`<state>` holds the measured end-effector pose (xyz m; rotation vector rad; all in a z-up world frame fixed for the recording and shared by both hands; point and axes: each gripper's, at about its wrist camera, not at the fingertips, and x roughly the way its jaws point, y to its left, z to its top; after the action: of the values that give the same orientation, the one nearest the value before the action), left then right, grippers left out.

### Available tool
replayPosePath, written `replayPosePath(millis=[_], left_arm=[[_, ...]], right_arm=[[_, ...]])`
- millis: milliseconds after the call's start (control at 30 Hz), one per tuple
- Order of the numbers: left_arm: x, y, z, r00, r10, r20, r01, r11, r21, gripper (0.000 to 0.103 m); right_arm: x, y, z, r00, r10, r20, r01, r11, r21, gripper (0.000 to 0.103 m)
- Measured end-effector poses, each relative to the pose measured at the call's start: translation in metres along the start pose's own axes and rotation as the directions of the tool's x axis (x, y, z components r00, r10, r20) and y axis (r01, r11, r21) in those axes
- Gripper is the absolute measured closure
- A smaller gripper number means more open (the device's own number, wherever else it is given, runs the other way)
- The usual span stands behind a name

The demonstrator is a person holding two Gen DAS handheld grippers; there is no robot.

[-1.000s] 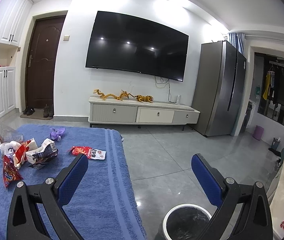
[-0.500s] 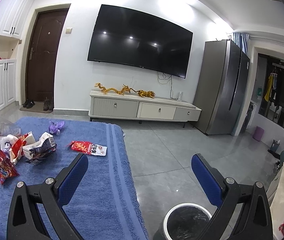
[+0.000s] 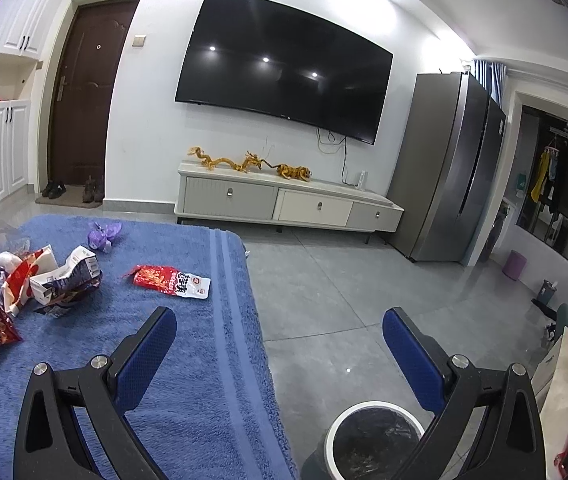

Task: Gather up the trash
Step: 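Lower the left tool to a red snack bag while the right tool grasps a brown snack bag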

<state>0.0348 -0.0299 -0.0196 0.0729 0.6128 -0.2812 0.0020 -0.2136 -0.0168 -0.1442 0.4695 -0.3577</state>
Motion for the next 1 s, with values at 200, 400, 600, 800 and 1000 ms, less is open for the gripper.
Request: replayPosePath(millis=[200,400,600,800,1000], left_arm=[[0.018,-0.007,-0.004,0.997,-0.046,-0.058,0.047,0.999,0.014,0.000],[0.035,-0.013,-0.009,0.989,-0.075,-0.127,0.078,0.997,0.022,0.000],[0.052,-0.018,-0.018,0.975,-0.089,-0.202,0.097,0.995,0.027,0.000],[0.067,-0.019,-0.025,0.958,-0.093,-0.271,0.103,0.994,0.024,0.000],[0.074,-0.019,-0.028,0.953,-0.092,-0.288,0.104,0.994,0.027,0.000]], right_arm=[[0.013,0.000,-0.005,1.000,-0.005,-0.026,0.005,1.000,-0.004,0.000],[0.024,-0.001,-0.009,0.999,-0.010,-0.051,0.010,1.000,-0.004,0.000],[0.034,-0.004,-0.015,0.997,-0.012,-0.076,0.011,1.000,-0.003,0.000],[0.041,-0.004,-0.018,0.996,-0.012,-0.091,0.012,1.000,-0.004,0.000],[0.046,-0.003,-0.018,0.995,-0.013,-0.101,0.012,1.000,-0.008,0.000]])
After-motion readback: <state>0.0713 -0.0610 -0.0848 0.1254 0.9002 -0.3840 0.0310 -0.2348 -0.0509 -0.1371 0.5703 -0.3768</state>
